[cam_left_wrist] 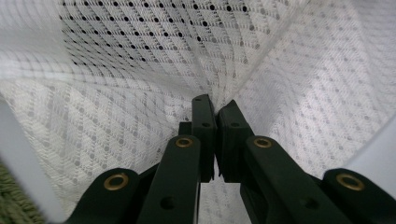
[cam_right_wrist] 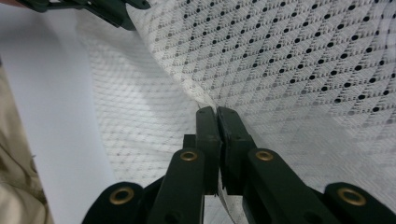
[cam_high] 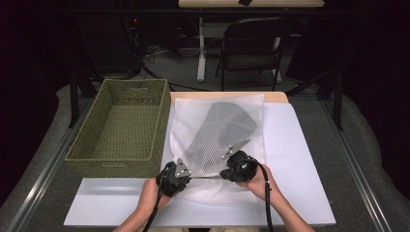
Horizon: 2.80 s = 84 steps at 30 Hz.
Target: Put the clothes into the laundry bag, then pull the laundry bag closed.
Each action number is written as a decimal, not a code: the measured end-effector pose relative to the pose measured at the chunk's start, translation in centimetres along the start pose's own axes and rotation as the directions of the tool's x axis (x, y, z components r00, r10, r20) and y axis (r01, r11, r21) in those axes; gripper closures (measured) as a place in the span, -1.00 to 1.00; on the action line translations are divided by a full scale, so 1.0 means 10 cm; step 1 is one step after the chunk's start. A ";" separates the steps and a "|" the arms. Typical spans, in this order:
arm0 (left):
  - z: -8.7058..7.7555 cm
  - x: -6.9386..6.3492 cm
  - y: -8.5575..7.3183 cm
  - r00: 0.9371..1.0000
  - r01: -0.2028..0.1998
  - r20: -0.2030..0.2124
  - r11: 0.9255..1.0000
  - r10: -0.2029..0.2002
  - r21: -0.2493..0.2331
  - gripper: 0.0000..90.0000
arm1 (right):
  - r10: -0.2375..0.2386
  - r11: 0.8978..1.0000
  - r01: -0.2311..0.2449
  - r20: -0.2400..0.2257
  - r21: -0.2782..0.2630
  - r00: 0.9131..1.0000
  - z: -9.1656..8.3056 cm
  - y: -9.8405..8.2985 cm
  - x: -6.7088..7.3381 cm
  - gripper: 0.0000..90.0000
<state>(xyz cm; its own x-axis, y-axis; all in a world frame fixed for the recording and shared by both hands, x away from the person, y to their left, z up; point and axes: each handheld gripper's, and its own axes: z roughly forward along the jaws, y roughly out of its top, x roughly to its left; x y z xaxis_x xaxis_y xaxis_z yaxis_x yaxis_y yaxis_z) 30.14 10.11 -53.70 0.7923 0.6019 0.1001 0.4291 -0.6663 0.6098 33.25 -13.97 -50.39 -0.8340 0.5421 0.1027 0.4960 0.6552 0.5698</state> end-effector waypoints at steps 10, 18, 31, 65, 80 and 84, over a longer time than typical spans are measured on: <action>0.13 -0.03 0.02 1.000 0.007 0.004 0.999 -0.007 0.041 0.92 | 0.008 0.997 -0.009 0.017 0.071 1.000 0.15 -0.06 -0.08 0.96; 0.14 -0.02 0.02 0.999 0.018 0.026 0.999 -0.019 0.044 0.87 | 0.009 0.993 -0.012 0.024 0.118 1.000 0.24 -0.09 -0.10 0.95; -0.08 -0.03 0.06 0.997 0.028 0.063 0.997 -0.033 0.077 -0.19 | -0.028 0.992 0.023 0.040 0.126 0.999 0.14 -0.09 -0.12 0.30; -0.45 0.32 -0.64 0.963 0.268 -0.047 0.956 -0.264 0.116 -0.68 | -0.064 0.997 0.061 0.061 0.051 0.996 -0.02 0.02 0.15 -0.75; -0.43 0.32 -0.67 0.958 0.283 -0.085 0.949 -0.274 0.140 -0.57 | -0.074 0.996 0.071 0.056 0.047 0.996 0.00 0.05 0.15 -0.72; -0.42 0.30 -0.68 0.958 0.280 -0.095 0.951 -0.269 0.132 -0.37 | -0.062 0.998 0.061 0.047 0.025 0.997 0.00 0.07 0.15 -0.71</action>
<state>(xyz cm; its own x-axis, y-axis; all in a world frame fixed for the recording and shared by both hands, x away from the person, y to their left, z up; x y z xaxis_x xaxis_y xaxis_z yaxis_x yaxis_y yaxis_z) 27.78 18.34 -54.20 0.6023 0.7982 0.0068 0.6874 -0.5230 0.5040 32.37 -12.72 -49.90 -0.8510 0.5245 0.0285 0.4501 0.7001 0.5544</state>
